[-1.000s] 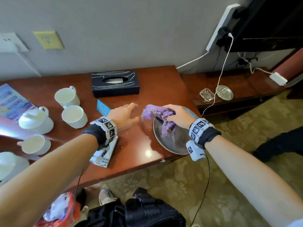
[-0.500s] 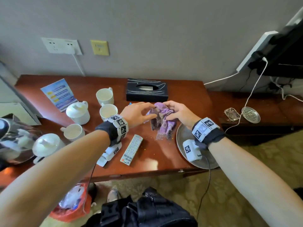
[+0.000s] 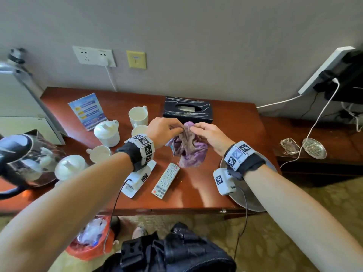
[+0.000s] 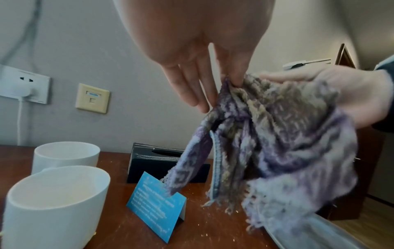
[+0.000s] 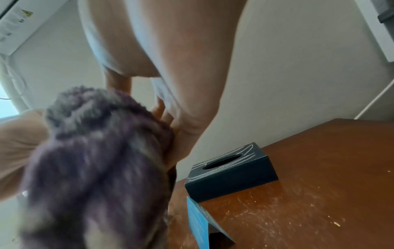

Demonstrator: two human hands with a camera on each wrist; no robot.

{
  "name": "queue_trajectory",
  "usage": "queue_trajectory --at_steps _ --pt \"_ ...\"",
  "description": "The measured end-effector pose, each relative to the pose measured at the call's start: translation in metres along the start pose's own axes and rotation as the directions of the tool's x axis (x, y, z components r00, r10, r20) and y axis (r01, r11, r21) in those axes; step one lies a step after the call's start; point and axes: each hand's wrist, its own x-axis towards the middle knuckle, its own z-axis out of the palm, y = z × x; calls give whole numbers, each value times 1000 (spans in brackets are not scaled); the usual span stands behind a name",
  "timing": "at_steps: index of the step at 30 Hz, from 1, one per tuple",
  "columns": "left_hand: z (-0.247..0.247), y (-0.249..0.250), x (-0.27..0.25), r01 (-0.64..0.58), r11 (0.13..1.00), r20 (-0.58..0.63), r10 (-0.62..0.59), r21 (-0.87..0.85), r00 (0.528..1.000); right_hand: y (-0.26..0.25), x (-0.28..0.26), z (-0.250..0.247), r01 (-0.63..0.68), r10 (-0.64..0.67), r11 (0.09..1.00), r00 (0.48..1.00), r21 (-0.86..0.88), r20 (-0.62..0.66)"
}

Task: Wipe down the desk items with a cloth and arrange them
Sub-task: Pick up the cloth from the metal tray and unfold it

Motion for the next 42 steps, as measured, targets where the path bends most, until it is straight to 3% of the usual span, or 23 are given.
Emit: queue_trajectory --at_steps 8,17,23,33,38,42 --pt "-12 5 8 -61 996 -39 58 -64 998 -8 6 3 34 -40 993 998 -116 -53" --pt "-21 15 12 -81 997 -83 81 9 993 -19 5 0 130 -170 955 977 -267 -131" --pt "-25 18 11 -126 991 -59 124 -33 991 -34 0 0 190 -221 954 968 -230 -118" --pt "-27 22 6 31 943 126 12 -333 992 -47 -4 -5 199 -199 972 980 -124 12" --pt "-28 20 13 101 948 208 -38 -303 977 -44 -2 -10 151 -153 975 988 -164 4" --pt "-25 11 20 142 948 183 -92 -286 979 -39 -3 -14 45 -47 977 999 -209 -3"
